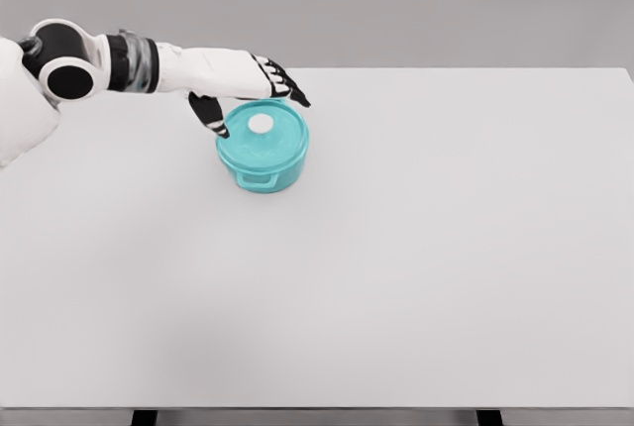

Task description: Open the lid of the pot with left arm

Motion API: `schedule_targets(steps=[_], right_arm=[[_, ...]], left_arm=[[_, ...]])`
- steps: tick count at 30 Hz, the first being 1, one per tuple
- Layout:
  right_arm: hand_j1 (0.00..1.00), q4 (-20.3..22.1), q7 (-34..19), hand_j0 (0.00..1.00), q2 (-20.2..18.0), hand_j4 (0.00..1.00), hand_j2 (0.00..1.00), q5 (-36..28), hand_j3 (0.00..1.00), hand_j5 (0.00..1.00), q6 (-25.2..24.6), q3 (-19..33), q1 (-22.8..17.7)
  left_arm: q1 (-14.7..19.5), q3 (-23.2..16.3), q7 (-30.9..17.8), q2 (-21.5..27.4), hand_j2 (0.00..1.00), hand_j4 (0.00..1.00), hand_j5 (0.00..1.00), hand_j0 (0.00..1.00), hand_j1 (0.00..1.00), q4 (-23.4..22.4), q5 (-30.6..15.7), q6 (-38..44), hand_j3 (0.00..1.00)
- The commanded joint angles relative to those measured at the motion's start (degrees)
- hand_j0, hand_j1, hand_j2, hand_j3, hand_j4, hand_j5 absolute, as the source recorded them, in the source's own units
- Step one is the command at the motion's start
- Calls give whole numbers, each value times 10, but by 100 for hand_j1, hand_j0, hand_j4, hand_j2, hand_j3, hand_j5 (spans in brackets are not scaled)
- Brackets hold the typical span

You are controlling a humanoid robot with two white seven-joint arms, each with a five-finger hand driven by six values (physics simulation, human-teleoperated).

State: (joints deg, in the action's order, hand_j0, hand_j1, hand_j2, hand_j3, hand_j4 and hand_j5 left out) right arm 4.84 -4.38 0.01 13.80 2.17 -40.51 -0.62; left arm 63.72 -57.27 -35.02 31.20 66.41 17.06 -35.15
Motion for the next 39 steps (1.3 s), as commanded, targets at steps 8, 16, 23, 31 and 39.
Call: schedule_targets(steps=[8,16,23,31,39], right_arm=[[100,0,0,100,0,100,100,0,100,100,0,0,0],[100,0,0,100,0,100,100,0,100,100,0,0,0],[100,0,0,100,0,100,100,0,100,100,0,0,0],[100,0,0,100,0,100,100,0,100,100,-1,0,-1],[100,0,0,100,0,100,100,0,100,100,0,0,0]], left_arm=[[-1,-5,0,-18,92,92,92,92,92,-36,19,2,92],[-3,-19,0,-34,81,81,81,81,81,-61,25,2,81],[-2,-19,0,-43,73,73,73,73,73,-85,45,2,73],[-3,-19,0,-43,70,70,70,70,70,-85,48,2,70],[-1,-17,0,-40,48,48,48,48,48,-80,46,2,48]])
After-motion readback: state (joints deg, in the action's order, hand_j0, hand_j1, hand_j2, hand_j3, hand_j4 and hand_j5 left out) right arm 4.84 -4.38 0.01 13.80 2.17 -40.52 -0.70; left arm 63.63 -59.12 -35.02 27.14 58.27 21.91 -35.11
